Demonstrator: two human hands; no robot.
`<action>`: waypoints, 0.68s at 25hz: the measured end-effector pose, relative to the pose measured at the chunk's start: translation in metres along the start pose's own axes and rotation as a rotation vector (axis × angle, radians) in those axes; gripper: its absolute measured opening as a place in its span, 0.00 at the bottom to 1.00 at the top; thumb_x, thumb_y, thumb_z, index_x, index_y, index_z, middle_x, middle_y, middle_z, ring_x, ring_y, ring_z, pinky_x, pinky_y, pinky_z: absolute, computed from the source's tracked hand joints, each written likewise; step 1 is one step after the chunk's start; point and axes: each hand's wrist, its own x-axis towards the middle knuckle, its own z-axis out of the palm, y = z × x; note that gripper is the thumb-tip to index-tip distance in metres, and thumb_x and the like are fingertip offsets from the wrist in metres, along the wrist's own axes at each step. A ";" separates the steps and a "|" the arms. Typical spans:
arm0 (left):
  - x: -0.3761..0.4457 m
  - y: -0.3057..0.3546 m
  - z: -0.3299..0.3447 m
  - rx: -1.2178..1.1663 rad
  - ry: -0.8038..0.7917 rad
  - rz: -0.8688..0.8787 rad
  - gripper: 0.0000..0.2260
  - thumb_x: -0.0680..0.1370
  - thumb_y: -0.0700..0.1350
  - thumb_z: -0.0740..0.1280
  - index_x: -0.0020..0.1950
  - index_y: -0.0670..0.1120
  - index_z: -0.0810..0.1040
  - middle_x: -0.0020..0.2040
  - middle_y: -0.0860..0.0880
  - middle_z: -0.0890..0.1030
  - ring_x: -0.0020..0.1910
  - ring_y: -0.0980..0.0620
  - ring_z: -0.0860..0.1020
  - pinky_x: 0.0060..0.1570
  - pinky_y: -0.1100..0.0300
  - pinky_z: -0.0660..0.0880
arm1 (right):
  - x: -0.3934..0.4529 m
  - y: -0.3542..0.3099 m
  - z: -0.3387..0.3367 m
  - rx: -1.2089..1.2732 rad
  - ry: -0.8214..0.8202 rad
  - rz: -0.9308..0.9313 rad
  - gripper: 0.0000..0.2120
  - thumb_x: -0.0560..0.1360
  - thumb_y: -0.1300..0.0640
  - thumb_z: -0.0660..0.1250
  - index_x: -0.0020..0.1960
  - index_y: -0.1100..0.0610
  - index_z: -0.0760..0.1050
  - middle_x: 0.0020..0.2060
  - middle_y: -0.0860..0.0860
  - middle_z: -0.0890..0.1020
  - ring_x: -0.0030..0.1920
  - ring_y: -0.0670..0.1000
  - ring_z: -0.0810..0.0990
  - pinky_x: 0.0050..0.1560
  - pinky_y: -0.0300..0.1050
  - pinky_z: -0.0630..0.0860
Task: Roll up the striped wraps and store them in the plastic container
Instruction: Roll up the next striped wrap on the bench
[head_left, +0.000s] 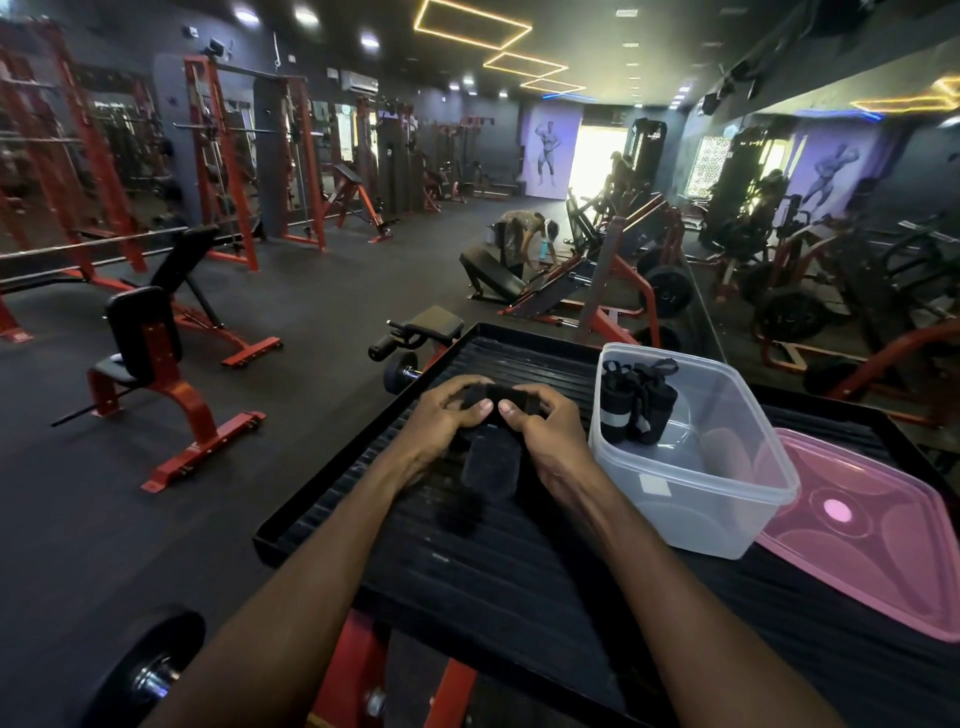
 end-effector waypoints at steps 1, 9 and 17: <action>-0.001 0.001 0.001 -0.046 0.007 -0.029 0.05 0.80 0.39 0.67 0.55 0.43 0.80 0.47 0.48 0.83 0.46 0.54 0.81 0.47 0.64 0.78 | -0.001 -0.001 0.000 0.008 -0.009 -0.020 0.08 0.73 0.66 0.73 0.49 0.55 0.80 0.45 0.53 0.84 0.46 0.50 0.82 0.50 0.47 0.81; 0.001 -0.001 -0.004 0.071 -0.005 0.106 0.07 0.79 0.35 0.66 0.55 0.42 0.79 0.50 0.49 0.81 0.49 0.58 0.79 0.50 0.68 0.75 | 0.001 -0.002 0.003 0.247 -0.115 0.277 0.07 0.77 0.54 0.70 0.51 0.57 0.79 0.43 0.54 0.87 0.44 0.54 0.86 0.46 0.52 0.81; 0.003 -0.006 -0.005 -0.015 0.065 -0.078 0.17 0.74 0.57 0.71 0.48 0.43 0.83 0.43 0.48 0.84 0.44 0.51 0.81 0.49 0.51 0.74 | 0.000 0.002 0.005 0.140 -0.115 0.093 0.13 0.74 0.70 0.70 0.47 0.52 0.81 0.48 0.57 0.84 0.50 0.56 0.83 0.52 0.54 0.83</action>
